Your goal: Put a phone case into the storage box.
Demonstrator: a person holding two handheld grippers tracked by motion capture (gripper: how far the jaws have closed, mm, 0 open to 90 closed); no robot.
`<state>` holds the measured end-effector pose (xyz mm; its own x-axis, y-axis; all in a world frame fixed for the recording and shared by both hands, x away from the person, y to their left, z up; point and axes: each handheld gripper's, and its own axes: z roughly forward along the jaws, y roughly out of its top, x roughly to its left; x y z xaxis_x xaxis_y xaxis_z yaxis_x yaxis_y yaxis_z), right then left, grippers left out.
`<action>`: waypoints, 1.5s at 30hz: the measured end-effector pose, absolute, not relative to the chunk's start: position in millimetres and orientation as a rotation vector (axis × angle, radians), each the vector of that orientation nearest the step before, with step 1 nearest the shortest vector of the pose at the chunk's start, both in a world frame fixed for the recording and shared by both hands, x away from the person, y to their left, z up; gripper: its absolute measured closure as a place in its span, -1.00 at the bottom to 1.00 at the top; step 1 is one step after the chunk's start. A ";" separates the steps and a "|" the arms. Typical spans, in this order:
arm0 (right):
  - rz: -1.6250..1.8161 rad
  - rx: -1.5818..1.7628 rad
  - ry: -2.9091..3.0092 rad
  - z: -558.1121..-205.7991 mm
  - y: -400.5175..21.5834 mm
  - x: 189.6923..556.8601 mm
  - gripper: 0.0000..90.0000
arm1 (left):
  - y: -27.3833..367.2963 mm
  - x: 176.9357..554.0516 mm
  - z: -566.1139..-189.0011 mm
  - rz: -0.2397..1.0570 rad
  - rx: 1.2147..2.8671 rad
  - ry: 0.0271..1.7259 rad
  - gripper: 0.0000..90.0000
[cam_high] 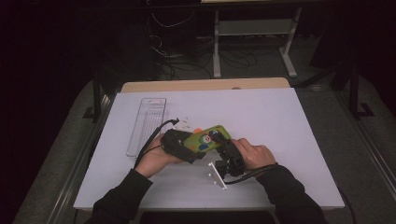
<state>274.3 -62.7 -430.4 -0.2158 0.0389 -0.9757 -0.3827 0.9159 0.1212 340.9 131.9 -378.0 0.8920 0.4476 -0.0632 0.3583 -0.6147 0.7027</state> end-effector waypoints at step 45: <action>0.424 -0.193 1.816 -426.3 -70.4 275.1 0.70 | 146.5 341.3 -371.8 0.124 2.209 0.533 -1.00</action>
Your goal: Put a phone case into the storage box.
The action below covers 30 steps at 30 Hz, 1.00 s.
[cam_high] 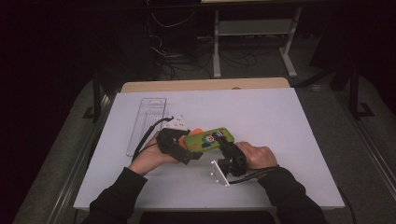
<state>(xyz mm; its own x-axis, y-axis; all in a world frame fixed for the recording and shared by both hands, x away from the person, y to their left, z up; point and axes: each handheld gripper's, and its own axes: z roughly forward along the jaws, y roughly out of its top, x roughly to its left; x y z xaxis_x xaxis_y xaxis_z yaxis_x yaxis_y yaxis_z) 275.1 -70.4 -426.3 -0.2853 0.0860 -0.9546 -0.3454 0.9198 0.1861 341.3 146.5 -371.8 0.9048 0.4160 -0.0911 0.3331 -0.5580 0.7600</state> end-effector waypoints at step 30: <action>0.816 0.401 2.132 -408.2 -94.6 296.3 0.69 | 150.3 343.5 -371.6 0.164 2.216 0.536 -1.00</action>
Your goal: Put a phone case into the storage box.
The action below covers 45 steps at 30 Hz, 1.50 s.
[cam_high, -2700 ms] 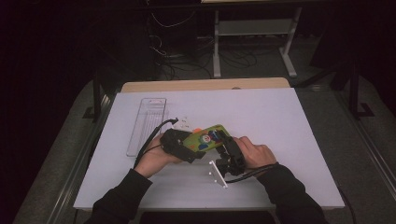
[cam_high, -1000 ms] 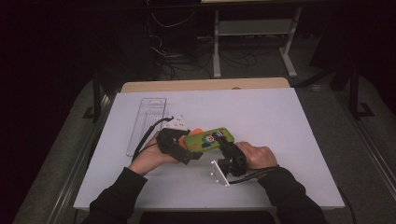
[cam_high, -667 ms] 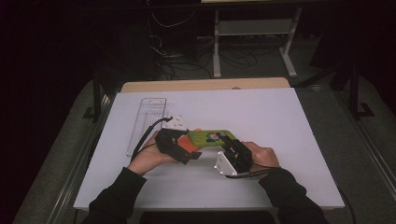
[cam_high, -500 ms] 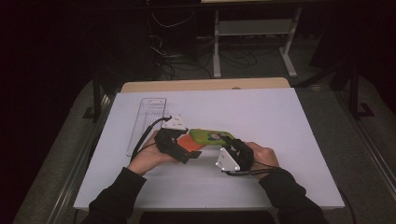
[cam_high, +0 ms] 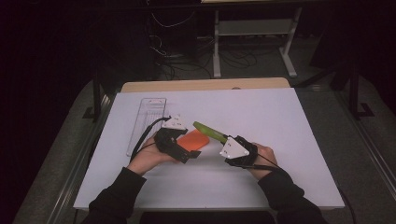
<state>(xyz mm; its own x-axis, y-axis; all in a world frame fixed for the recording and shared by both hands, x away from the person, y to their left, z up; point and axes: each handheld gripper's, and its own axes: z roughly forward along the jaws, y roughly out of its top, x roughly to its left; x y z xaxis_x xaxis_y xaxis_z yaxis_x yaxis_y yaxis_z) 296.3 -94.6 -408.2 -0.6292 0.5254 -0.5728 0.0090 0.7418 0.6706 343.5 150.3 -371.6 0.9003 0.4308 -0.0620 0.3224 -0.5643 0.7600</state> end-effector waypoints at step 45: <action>1.364 1.064 2.251 -397.8 -127.3 317.8 0.69 | 148.3 351.3 -358.6 0.234 2.006 0.653 -1.00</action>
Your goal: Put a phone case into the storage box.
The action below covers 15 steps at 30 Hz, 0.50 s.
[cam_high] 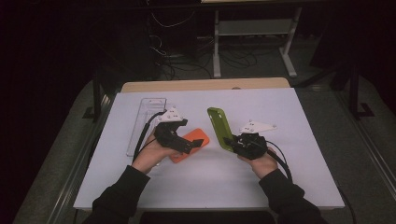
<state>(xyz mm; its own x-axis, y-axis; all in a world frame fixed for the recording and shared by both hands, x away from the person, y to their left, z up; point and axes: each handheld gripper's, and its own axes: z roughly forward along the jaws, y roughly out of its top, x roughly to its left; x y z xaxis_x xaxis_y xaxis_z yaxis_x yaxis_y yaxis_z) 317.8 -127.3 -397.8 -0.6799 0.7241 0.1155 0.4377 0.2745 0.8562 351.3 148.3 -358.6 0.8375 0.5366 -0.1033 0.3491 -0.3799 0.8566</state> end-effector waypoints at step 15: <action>1.403 1.036 2.238 -393.8 -122.6 313.4 0.69 | 130.1 366.5 -344.2 0.216 1.928 0.656 -1.00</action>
